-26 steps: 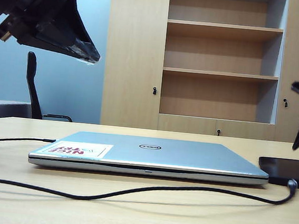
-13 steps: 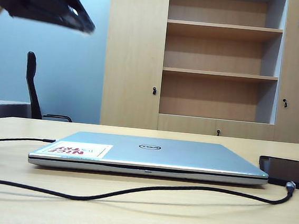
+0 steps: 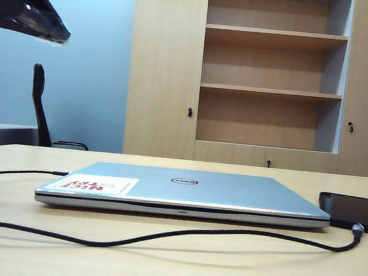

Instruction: Pick up the charging cable and the phone, plug the charging cable into the charging port on the phone, and finally place them back on the table.

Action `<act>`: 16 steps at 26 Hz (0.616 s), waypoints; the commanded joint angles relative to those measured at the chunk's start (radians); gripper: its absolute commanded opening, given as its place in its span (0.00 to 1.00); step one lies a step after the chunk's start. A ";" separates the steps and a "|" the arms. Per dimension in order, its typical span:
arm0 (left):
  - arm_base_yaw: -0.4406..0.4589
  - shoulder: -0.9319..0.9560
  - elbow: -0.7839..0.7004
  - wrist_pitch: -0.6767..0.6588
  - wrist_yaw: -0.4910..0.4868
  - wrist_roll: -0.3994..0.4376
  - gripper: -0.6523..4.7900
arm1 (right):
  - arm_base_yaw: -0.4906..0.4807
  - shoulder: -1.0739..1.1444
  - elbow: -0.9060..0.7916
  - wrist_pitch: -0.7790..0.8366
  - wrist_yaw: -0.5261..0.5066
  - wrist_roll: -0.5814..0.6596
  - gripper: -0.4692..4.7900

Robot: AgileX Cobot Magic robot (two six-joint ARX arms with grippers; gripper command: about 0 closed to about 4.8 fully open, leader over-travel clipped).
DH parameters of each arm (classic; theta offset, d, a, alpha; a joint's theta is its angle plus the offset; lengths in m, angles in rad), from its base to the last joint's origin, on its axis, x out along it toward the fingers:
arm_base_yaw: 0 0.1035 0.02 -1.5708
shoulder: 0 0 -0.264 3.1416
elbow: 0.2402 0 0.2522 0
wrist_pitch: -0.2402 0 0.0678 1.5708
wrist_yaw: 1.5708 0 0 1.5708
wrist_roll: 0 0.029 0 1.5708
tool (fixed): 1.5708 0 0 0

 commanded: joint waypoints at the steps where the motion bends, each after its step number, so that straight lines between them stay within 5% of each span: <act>1: 0.001 -0.032 -0.026 0.018 0.002 0.004 0.11 | 0.028 -0.151 -0.133 0.153 -0.007 0.006 0.08; 16: 0.001 -0.046 -0.113 0.066 0.002 0.004 0.11 | 0.050 -0.436 -0.377 0.232 0.009 0.046 0.09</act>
